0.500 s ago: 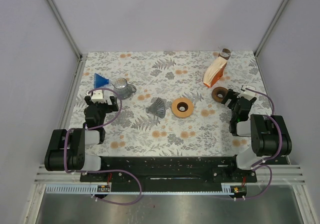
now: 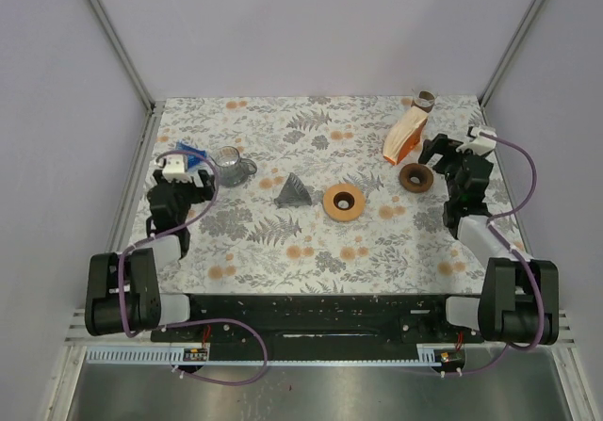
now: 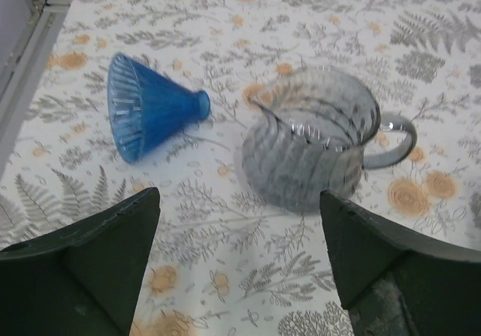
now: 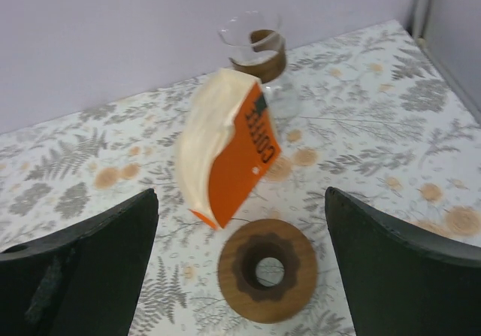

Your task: Place the coffee filter in the dripper

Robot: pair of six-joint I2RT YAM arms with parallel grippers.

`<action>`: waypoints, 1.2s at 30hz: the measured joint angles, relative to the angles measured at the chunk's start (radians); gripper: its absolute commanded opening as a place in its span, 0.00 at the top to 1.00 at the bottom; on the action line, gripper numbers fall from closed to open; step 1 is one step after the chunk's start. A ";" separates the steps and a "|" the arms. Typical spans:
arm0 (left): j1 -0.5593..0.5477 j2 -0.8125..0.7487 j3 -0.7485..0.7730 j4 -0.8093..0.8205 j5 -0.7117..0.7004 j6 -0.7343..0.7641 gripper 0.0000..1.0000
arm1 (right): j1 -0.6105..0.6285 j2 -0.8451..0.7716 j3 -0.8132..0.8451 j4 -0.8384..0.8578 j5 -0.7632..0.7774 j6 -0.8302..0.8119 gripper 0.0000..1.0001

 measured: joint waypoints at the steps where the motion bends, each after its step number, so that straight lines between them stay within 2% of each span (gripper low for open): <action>1: 0.026 -0.018 0.035 -0.055 0.028 -0.007 0.14 | 0.000 -0.004 0.020 -0.025 -0.035 0.013 0.01; 5: 0.113 -0.082 0.190 -0.239 0.164 -0.029 0.25 | 0.000 -0.004 0.109 -0.151 -0.155 0.055 0.01; 8: 0.117 -0.077 0.349 -0.449 0.259 -0.015 0.28 | 0.004 -0.005 0.182 -0.255 -0.226 0.074 0.01; 14: 0.062 0.178 0.883 -0.974 0.310 0.060 0.28 | 0.027 -0.023 0.254 -0.403 -0.295 0.076 0.01; 18: -0.008 0.318 1.084 -1.205 0.280 0.163 0.26 | 0.068 -0.041 0.253 -0.430 -0.351 0.046 0.01; 21: -0.060 0.420 1.210 -1.376 0.269 0.295 0.25 | 0.114 -0.043 0.253 -0.438 -0.396 0.021 0.00; 27: -0.068 0.531 1.358 -1.558 0.241 0.488 0.25 | 0.182 -0.042 0.266 -0.515 -0.443 -0.034 0.01; 36: -0.069 0.674 1.511 -1.669 0.175 0.641 0.40 | 0.227 -0.034 0.282 -0.560 -0.469 -0.079 0.01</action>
